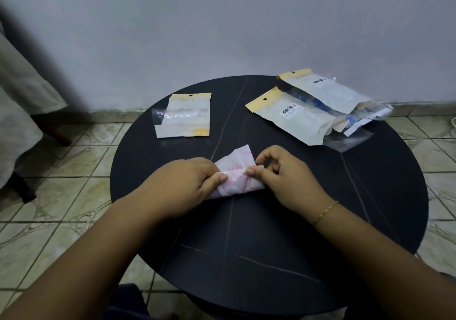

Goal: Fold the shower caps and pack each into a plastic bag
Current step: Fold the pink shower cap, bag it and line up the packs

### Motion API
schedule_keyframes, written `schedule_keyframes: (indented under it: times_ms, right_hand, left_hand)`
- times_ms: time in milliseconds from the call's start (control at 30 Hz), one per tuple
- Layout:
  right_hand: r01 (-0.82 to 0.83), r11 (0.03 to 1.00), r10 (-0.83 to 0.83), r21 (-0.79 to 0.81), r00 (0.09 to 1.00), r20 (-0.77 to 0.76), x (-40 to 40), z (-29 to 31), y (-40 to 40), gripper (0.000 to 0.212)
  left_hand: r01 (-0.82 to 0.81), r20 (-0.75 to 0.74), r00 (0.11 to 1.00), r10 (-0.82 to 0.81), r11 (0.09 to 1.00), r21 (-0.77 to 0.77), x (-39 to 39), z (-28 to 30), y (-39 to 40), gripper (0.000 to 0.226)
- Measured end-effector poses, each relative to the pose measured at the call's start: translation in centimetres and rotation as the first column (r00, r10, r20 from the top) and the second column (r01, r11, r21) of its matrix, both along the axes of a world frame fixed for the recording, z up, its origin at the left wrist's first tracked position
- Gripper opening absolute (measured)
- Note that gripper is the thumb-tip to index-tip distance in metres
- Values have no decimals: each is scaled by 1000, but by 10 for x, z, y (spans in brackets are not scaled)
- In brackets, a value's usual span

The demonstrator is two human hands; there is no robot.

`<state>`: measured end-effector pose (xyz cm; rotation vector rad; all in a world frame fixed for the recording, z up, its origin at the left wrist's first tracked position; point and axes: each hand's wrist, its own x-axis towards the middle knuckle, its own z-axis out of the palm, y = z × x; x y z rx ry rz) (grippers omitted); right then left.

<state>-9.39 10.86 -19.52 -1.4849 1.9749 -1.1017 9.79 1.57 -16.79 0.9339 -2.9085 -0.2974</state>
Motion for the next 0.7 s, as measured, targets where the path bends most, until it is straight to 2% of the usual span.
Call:
schedule_keyframes:
  times_ms: [67, 200, 233, 300, 367, 467, 533, 633, 700]
  right_hand:
    - [22, 1000, -22, 8, 1000, -12, 1, -1, -3, 23]
    - [32, 999, -28, 30, 992, -125, 7, -1, -6, 19]
    - [21, 999, -14, 41, 984, -175, 7, 0, -6, 17]
    - [-39, 995, 61, 92, 964, -258, 3, 2, -6, 17]
    - [-150, 969, 198, 198, 947, -252, -5, 9, -5, 24]
    - [-281, 890, 372, 361, 903, -214, -15, 21, -2, 55]
    - [-286, 882, 393, 375, 885, -250, -18, 20, -2, 54]
    - [-267, 923, 336, 277, 911, -240, -15, 15, -6, 27]
    - [-215, 944, 278, 251, 926, -254, -10, 13, -8, 36]
  left_hand:
    - [-10, -33, 999, 6, 994, -107, -1, -6, 0, 64]
    - [46, -95, 992, -80, 948, -315, -5, -10, 6, 31]
    - [48, -89, 993, -81, 945, -324, -7, -11, 9, 27]
    - [-33, -67, 998, 16, 965, -260, -11, -7, 18, 31]
    - [-120, -77, 992, 105, 965, -233, -11, -9, 22, 44]
    - [-119, 15, 992, 126, 968, -219, -9, -7, 23, 49]
    - [-124, 41, 990, 133, 977, -175, -9, -4, 22, 50]
    - [-146, 11, 989, 147, 987, -62, -8, 1, 20, 52]
    - [-176, -40, 984, 176, 984, -4, -9, -1, 17, 54]
